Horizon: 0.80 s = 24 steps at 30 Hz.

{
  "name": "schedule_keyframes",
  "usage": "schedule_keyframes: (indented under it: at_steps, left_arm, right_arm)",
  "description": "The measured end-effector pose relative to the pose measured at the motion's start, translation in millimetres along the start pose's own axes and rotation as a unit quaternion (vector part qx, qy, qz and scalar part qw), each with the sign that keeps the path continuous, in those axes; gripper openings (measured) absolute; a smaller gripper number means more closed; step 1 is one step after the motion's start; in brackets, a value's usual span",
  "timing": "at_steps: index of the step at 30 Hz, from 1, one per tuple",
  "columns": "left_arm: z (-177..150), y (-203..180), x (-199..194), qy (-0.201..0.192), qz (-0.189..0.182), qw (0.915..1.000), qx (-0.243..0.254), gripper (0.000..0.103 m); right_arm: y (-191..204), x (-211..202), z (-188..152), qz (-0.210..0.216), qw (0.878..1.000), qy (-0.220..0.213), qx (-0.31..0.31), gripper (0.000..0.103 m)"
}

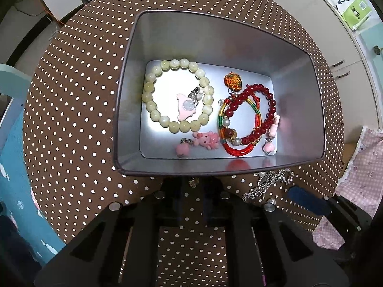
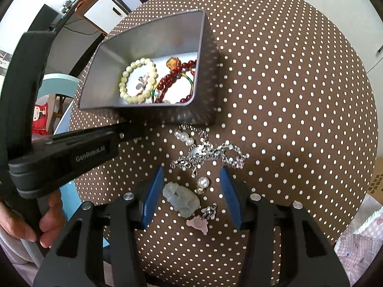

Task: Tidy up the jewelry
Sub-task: 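Withdraw both tools and move right tool to the silver heart-charm chain, then grasp the silver chain with heart charm using right tool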

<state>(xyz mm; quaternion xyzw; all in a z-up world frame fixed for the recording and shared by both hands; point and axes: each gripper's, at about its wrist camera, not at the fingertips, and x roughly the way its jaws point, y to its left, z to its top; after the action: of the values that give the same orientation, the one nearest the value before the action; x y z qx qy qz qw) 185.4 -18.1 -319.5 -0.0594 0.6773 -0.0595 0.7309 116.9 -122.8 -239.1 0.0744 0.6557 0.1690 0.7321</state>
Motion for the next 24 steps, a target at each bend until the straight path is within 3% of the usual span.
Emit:
schedule_keyframes:
  at_steps: [2, 11, 20, 24]
  left_arm:
    - [1.4, 0.6, 0.1, 0.001, -0.002, 1.0000, -0.001, 0.010]
    - [-29.7, 16.2, -20.3, 0.001, -0.002, 1.0000, 0.003, 0.010]
    - [-56.1, 36.0, -32.5, -0.004, -0.002, 1.0000, -0.008, 0.010]
    - [-68.5, 47.2, -35.3, -0.001, 0.002, 0.9998, -0.018, 0.010]
  right_arm:
    - [0.4, 0.6, 3.3, 0.004, 1.000, -0.008, -0.004, 0.046]
    - [19.3, 13.6, 20.0, -0.005, 0.997, -0.047, -0.066, 0.022]
    - [29.1, 37.1, 27.3, -0.024, 0.993, -0.048, -0.104, 0.008]
    - [29.8, 38.7, 24.0, -0.020, 0.993, -0.049, -0.106, 0.008]
